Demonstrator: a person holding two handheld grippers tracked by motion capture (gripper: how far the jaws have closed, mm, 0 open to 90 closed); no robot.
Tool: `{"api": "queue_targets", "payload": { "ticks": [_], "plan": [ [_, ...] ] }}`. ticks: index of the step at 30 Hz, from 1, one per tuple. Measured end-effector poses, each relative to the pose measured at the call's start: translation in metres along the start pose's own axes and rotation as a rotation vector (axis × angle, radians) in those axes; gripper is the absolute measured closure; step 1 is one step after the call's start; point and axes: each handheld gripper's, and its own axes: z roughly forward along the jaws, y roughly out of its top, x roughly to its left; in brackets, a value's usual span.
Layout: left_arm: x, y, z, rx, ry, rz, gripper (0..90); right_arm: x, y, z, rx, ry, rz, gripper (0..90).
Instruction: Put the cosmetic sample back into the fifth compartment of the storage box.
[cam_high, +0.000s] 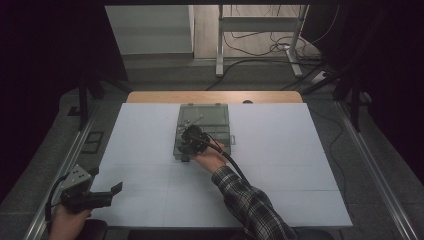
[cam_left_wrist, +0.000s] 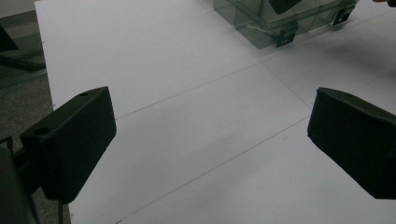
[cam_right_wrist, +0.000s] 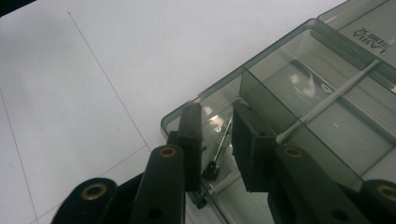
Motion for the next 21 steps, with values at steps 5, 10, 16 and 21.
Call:
{"api": "queue_targets", "payload": {
  "ticks": [5, 10, 16, 21],
  "plan": [
    [0.0, 0.0, 0.0, -0.001, -0.001, -0.002, 1.7, 0.001, 0.0, -0.005, -0.002, 0.002, -0.013, 68.5],
    [0.0, 0.0, 0.0, 0.0, -0.001, -0.001, 1.7, 0.001, -0.002, -0.011, -0.001, -0.006, -0.023, 64.9],
    [-0.001, 0.0, 0.0, 0.002, 0.001, 0.0, 1.7, 0.0, -0.005, -0.02, -0.001, -0.002, -0.025, 60.2],
    [0.0, 0.0, 0.0, 0.001, 0.003, -0.002, 1.8, 0.001, -0.007, -0.023, -0.002, -0.003, -0.036, 58.0]
  ]
}}
